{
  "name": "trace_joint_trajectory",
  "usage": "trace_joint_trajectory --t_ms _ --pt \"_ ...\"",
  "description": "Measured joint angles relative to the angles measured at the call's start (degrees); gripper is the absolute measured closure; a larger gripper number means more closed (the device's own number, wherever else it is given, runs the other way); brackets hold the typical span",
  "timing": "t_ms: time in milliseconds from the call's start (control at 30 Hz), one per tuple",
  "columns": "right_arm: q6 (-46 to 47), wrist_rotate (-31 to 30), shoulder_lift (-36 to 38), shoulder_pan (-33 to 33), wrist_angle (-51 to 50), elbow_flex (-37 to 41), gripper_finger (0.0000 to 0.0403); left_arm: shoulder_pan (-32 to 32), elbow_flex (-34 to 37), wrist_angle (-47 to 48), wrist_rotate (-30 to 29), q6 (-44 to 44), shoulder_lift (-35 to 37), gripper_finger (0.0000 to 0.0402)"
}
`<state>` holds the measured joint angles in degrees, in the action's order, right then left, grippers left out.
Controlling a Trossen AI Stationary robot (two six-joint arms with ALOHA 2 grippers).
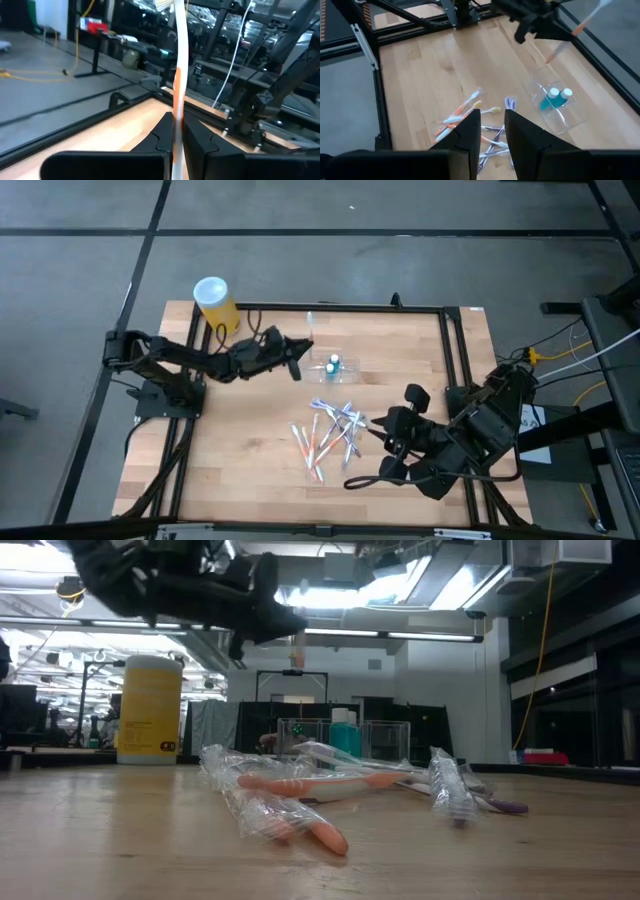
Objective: Pick & Place toothbrushing station
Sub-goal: Put the orange toothbrush into the transparent organizer
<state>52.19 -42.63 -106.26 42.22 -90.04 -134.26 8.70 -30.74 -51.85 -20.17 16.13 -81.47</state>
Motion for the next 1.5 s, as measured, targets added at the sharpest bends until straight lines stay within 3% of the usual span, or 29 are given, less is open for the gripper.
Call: trace_joint_trajectory --t_ms 200,333,433,700,1500 --pt "1.2 0.0 0.0 -0.6 0.0 0.0 0.0311 -3.7 3.8 -8.1 -10.8 -1.6 -4.1 0.0389" --pt "1.2 0.2 0.0 -1.8 0.1 0.0 0.0311 -5.1 4.4 -15.1 -16.1 0.1 -10.7 0.0389" --pt "1.4 0.8 0.0 -2.4 0.4 0.0 0.0311 -5.4 4.4 -20.8 -16.7 0.9 -15.7 0.0389" --pt "4.4 1.3 0.0 -2.4 0.5 0.0 0.0311 -5.7 4.4 -24.4 -17.6 2.6 -22.3 0.0389" --pt "0.9 3.2 0.1 -4.3 0.0 0.0 0.0312 -7.4 4.3 -33.7 -21.3 6.7 -34.0 0.0388"
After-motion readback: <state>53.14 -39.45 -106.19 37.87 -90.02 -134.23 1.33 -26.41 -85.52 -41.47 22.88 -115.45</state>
